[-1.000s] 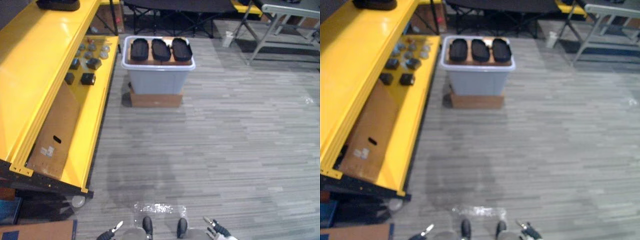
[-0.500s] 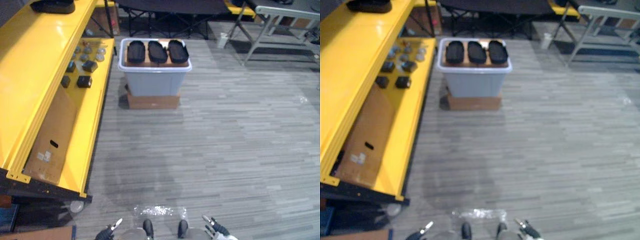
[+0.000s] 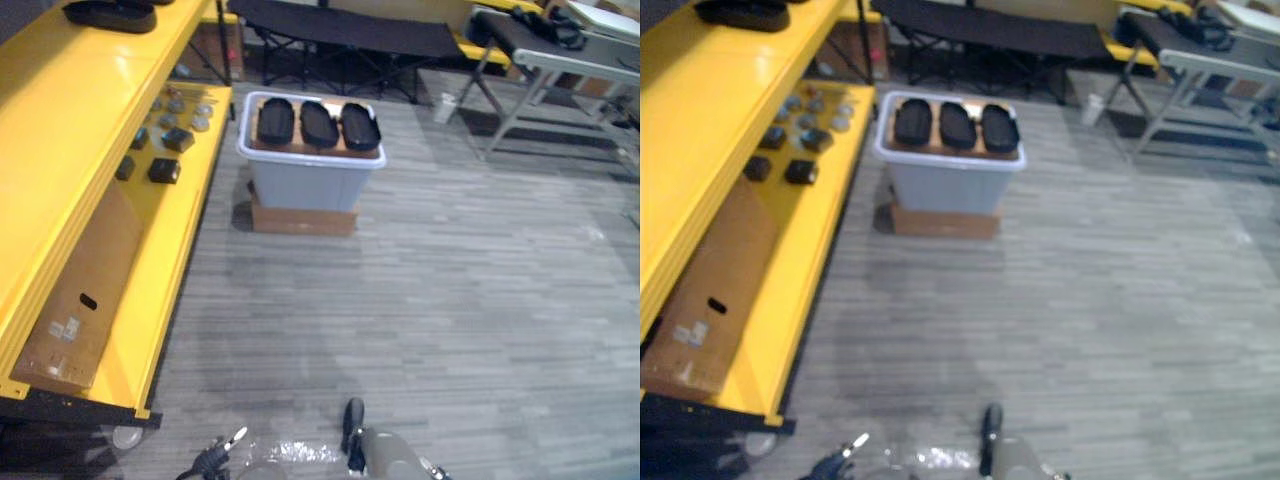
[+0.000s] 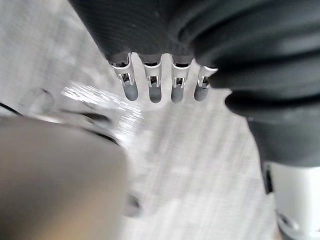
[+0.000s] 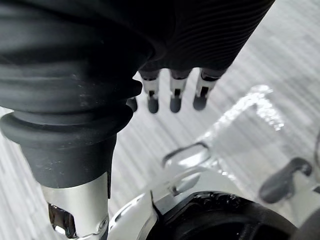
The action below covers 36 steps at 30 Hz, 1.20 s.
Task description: Walk over and take plastic housings, then place them on the shelf
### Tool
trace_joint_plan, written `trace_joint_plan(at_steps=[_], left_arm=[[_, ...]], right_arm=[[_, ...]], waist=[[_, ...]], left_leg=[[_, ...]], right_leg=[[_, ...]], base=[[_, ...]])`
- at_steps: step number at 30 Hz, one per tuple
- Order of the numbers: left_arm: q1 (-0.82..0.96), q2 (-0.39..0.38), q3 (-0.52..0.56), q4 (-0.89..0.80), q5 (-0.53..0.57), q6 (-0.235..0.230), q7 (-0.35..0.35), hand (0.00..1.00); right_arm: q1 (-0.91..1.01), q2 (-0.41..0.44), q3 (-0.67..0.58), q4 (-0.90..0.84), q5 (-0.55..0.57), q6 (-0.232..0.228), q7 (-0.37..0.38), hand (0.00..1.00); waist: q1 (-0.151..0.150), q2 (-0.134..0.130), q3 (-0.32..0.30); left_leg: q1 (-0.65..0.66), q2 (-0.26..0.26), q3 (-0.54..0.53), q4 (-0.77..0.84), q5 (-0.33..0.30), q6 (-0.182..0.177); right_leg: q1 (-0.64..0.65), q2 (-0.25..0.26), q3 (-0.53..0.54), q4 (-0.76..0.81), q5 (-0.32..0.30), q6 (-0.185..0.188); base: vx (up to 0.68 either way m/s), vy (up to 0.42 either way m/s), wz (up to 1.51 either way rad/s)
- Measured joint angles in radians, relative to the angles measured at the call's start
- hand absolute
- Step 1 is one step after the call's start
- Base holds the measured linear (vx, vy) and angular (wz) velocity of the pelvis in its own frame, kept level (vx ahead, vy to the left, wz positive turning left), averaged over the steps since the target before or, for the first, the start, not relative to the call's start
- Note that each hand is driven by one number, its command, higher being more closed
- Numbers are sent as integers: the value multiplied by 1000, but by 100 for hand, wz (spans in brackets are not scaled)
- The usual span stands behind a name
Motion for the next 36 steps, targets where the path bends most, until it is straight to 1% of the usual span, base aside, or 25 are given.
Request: trace_joint_plan(at_steps=[1,2,3,4,6,8,10,11,12,13,16,17,18,19,20,22,24,26,28,29,30,32,33,34,36], left_arm=[[6,-29,17,-6,-29,-4,9,0],[4,-44,34,-11,-41,-10,11,0],[1,-62,37,-16,-55,-40,21,0],[0,-62,41,-16,-85,-44,30,0],[-2,-58,44,-19,-104,-50,41,0],[-4,-49,43,-40,-101,-71,41,0],[-1,-37,65,-42,-68,-80,34,0],[3,-33,70,-37,-60,-80,33,0],[25,-21,70,-20,-48,-79,24,0],[28,1,68,0,-28,-79,2,0],[23,38,65,-7,-23,-82,-43,0],[25,41,68,-5,-20,-82,-49,0],[27,41,68,-5,-20,-82,-52,0],[31,41,67,-5,-22,-82,-55,0],[25,44,57,-4,-22,-84,-55,0],[1,47,19,-13,-21,-103,-54,0],[-37,49,-6,-30,-28,-127,-53,0],[-77,50,-18,-40,-35,-144,-48,0],[-114,35,-18,-38,-43,-152,-21,0],[-119,32,-18,-39,-43,-153,-20,0],[-121,27,-18,-38,-43,-150,-8,0],[-121,26,-18,-37,-40,-141,4,0],[-125,1,-17,-31,-34,-132,16,0],[-121,-37,-19,-20,-32,-128,18,0],[-122,-60,-19,-11,-32,-124,23,0]], right_arm=[[-1,-9,2,0,-3,0,-12,0],[-3,-13,2,0,-3,0,-15,0],[-8,-32,2,5,-33,-4,-17,0],[-24,-41,2,20,-67,-14,-17,0],[-46,-51,2,44,-80,-37,-17,0],[-95,-53,2,50,-81,-74,-21,0],[-175,-57,4,38,-66,-122,-48,0],[-183,-57,7,29,-58,-130,-54,0],[-186,-61,41,6,-45,-138,-62,0],[-200,-59,81,-6,-29,-140,-63,0],[-234,-60,115,-16,-20,-131,-61,0],[-230,-67,115,-11,-20,-129,-60,0],[-228,-71,114,-4,-21,-127,-58,0],[-228,-73,114,14,-26,-117,-55,0],[-225,-72,115,38,-49,-111,-53,0],[-202,-72,127,51,-64,-96,-40,0],[-187,-72,155,53,-71,-90,-35,0],[-187,-81,150,49,-75,-90,-36,0],[-154,-66,111,33,-100,-86,-39,0],[-141,-58,105,26,-101,-86,-41,0],[-91,-22,91,1,-110,-78,-61,0],[-72,-3,84,-1,-108,-67,-67,0],[-66,-5,76,1,-112,-53,-68,0],[-62,-19,71,1,-125,-48,-71,0],[-72,-24,69,3,-141,-52,-84,0]], waist=[[-6,13,-18],[-10,20,-19],[-7,40,-2],[-7,51,16],[8,32,27],[35,10,35],[65,7,42],[70,8,45],[78,6,48],[88,-21,69],[90,-82,105],[92,-88,107],[93,-88,108],[94,-88,109],[93,-81,117],[85,-60,124],[75,-37,128],[54,-16,139],[46,-14,139],[45,-15,139],[44,-43,123],[43,-68,107],[43,-42,99],[45,-15,71],[43,-7,67]], left_leg=[[-70,26,0,163,7,-20],[-121,46,-1,278,29,-50],[-241,105,-2,543,78,-72],[-287,110,0,622,74,-64],[-325,59,1,559,71,-57],[-400,-22,1,368,80,-34],[-478,-57,-10,12,267,-11],[-484,-55,-19,-37,329,-10],[-469,-48,-23,-60,449,-12],[-446,-66,-10,-43,476,28],[-449,-88,1,15,416,69],[-447,-93,5,60,375,90],[-438,-95,9,76,352,97],[-402,-100,20,86,306,107],[-346,-109,26,87,269,115],[-266,-112,25,62,243,117],[-227,-91,19,25,243,116],[-208,-67,-4,-6,238,105],[-189,-26,-28,12,193,57],[-185,-17,-39,24,179,47],[-157,2,-77,68,117,-1],[-139,22,-105,90,74,-34],[-108,66,-122,76,58,-60],[-100,100,-125,46,67,-73],[-92,102,-137,53,132,-78]], right_leg=[[2,11,-13,30,-57,-5],[13,14,-20,29,-64,-9],[85,39,-32,-18,-72,-24],[180,50,-36,-87,-72,-27],[285,33,-29,-159,-70,-29],[352,-4,-10,-217,-70,-29],[403,-19,31,-283,-75,-18],[428,-17,39,-302,-81,-8],[471,-14,63,-322,-101,9],[498,-32,86,-312,-124,-3],[467,-69,94,-216,-110,6],[437,-81,117,-122,-109,10],[412,-85,125,-47,-105,32],[345,-112,134,141,-74,122],[282,-142,125,303,-124,145],[218,-155,59,331,-203,99],[145,-107,22,170,-219,71],[60,-71,21,-22,-183,81],[3,-71,25,-245,-20,72],[0,-74,27,-269,4,71],[6,-92,29,-302,84,83],[24,-93,19,-277,185,82],[25,-61,-9,-212,179,57],[6,-40,-29,-168,125,40],[-1,-42,-36,-116,65,27]], base=[[549,-262,23],[597,-254,27],[425,-212,22],[326,-163,16],[7,-54,-3],[-209,7,-34],[-292,42,-62],[-8,68,-58],[278,138,-45],[374,136,-35],[404,115,0],[416,131,2],[408,131,-14],[332,103,-25],[289,88,-21],[33,-3,4],[-209,-63,14],[-287,-26,18],[-195,-27,21],[-33,-129,52],[46,-177,58],[182,-270,53],[365,-342,39],[385,-318,31],[326,-237,15]])
